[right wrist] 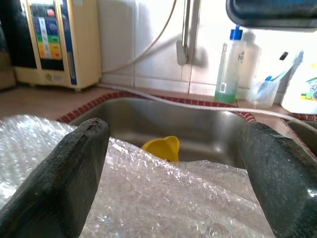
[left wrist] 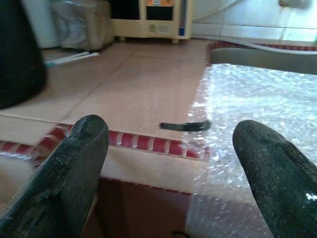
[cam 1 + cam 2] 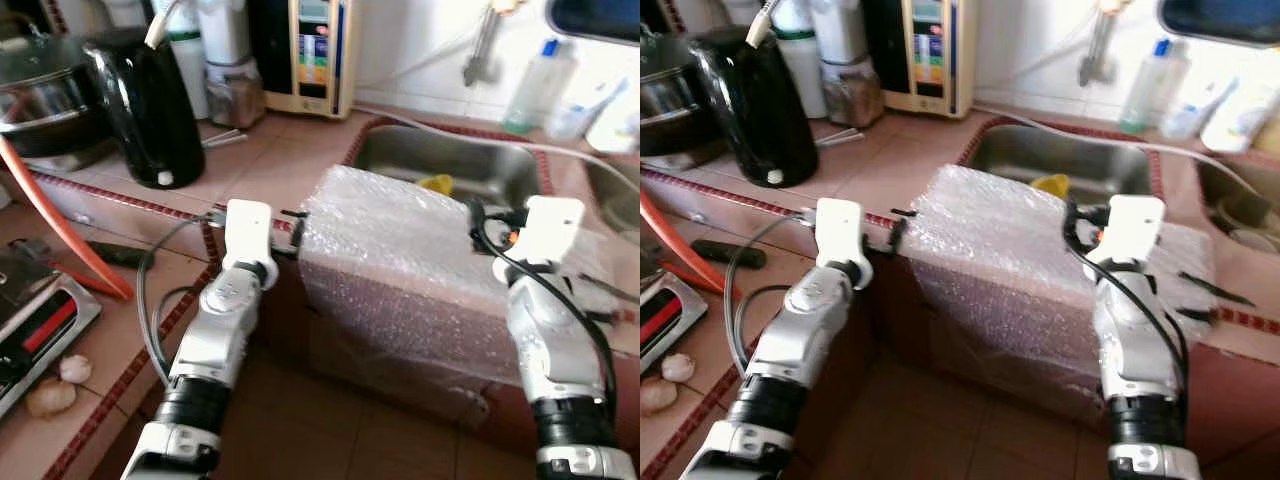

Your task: Kitchen organization

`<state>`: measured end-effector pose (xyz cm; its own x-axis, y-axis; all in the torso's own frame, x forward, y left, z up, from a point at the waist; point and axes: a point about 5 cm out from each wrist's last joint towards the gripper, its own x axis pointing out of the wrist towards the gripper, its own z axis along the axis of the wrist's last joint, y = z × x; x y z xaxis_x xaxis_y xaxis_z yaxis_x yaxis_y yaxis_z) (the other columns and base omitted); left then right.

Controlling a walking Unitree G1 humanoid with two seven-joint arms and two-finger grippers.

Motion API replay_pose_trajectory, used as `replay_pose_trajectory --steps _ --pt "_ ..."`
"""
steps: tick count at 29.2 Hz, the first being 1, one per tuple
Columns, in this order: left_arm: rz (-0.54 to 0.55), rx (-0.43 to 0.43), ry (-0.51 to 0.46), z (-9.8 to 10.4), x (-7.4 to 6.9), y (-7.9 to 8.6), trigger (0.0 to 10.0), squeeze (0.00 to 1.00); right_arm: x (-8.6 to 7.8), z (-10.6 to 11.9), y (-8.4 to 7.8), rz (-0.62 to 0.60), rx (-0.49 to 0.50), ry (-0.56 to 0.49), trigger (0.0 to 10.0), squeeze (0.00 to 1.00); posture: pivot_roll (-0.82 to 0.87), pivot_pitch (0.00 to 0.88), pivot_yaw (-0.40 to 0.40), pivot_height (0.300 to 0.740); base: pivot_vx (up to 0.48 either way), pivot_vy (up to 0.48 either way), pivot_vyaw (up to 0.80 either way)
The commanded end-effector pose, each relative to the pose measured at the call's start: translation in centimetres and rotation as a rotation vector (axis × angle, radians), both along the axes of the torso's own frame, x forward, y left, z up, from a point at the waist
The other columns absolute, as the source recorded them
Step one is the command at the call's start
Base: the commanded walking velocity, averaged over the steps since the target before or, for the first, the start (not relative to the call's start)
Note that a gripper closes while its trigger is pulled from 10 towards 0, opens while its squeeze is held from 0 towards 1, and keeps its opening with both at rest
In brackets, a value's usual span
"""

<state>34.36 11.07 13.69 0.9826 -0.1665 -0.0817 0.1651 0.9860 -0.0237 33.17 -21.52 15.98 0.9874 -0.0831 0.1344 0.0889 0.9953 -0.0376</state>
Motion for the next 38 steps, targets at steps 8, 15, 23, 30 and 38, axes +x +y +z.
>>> replay_pose_trajectory --steps 8,15,23,30,38 --pt "-0.027 -0.044 -0.05 0.64 -0.23 -0.23 10.0 0.0 -0.22 0.36 -0.11 0.001 -0.011 -0.016 10.0 0.0 -0.05 0.0 0.027 0.74 0.0 0.0 0.0" --pt "-0.041 -0.049 -0.057 0.67 -0.22 -0.29 10.0 0.0 -0.09 0.34 0.19 0.012 -0.022 -0.015 10.0 0.0 -0.05 0.0 0.024 0.74 0.0 -0.109 0.0" --pt "-0.045 -0.056 -0.051 0.46 -0.32 -0.47 10.0 0.0 0.07 0.32 0.28 0.021 -0.028 -0.006 10.0 0.0 -0.05 0.0 0.02 0.74 0.0 -0.306 -0.39" --pt "-0.053 -0.062 -0.045 0.31 -0.41 -0.62 10.0 0.0 0.07 0.27 0.24 0.02 -0.027 -0.003 10.0 0.0 -0.05 0.0 0.019 0.74 0.0 -0.328 -0.73" --pt "-0.057 -0.066 -0.04 0.17 -0.49 -0.83 10.0 0.0 0.07 0.17 0.16 0.019 -0.031 0.001 10.0 0.0 -0.06 0.0 0.017 0.74 0.0 -0.329 -0.3"
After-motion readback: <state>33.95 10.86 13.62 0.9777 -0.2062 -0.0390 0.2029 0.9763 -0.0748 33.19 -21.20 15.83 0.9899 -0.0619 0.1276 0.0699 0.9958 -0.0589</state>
